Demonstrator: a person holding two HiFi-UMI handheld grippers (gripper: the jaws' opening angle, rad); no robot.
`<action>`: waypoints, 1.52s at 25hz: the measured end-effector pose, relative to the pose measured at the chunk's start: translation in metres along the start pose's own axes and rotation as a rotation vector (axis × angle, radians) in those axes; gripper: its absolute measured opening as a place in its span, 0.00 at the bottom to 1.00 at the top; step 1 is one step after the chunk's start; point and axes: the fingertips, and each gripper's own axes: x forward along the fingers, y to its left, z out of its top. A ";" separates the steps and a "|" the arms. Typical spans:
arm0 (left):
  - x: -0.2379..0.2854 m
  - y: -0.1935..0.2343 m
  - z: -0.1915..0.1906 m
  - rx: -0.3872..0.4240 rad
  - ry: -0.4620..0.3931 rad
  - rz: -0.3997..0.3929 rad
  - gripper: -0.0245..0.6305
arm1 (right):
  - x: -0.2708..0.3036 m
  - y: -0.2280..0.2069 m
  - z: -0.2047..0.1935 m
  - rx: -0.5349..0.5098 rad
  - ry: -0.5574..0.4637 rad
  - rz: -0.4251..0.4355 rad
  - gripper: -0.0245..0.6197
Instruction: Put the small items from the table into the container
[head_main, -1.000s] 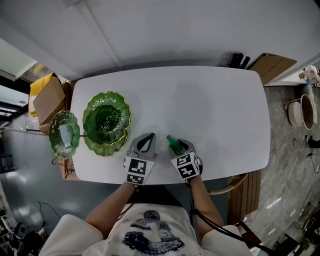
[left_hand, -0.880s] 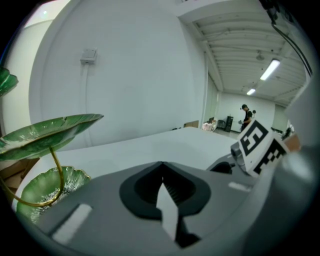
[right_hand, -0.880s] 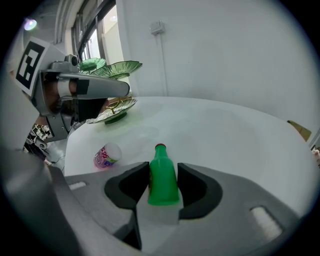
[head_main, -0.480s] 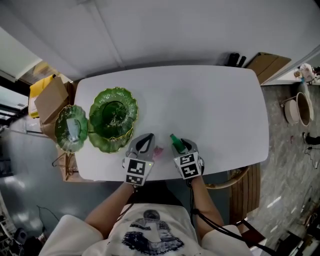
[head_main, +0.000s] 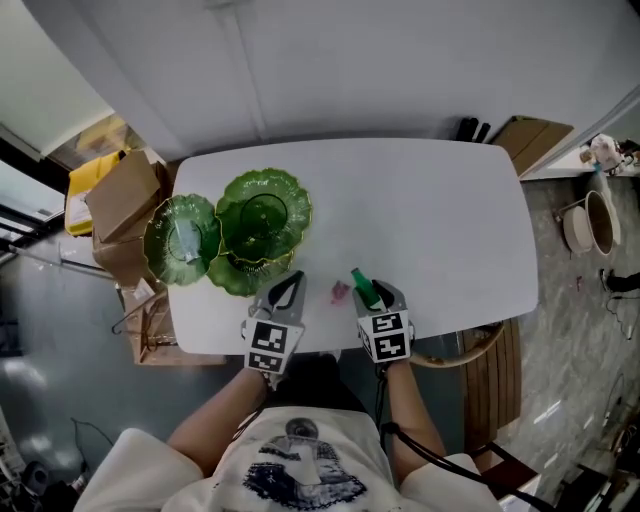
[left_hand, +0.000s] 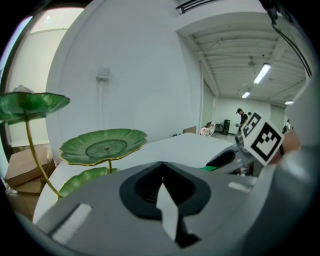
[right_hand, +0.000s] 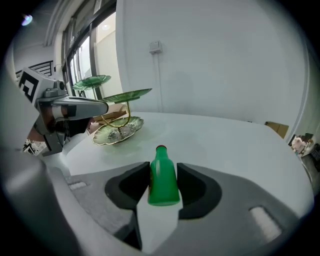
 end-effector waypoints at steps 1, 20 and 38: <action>-0.007 0.003 0.001 0.002 -0.007 0.002 0.02 | -0.004 0.006 0.003 -0.001 -0.009 -0.005 0.30; -0.165 0.071 -0.010 0.003 -0.110 0.111 0.02 | -0.054 0.153 0.054 -0.082 -0.139 -0.007 0.30; -0.231 0.119 -0.042 -0.031 -0.111 0.201 0.02 | -0.037 0.247 0.076 -0.157 -0.156 0.084 0.30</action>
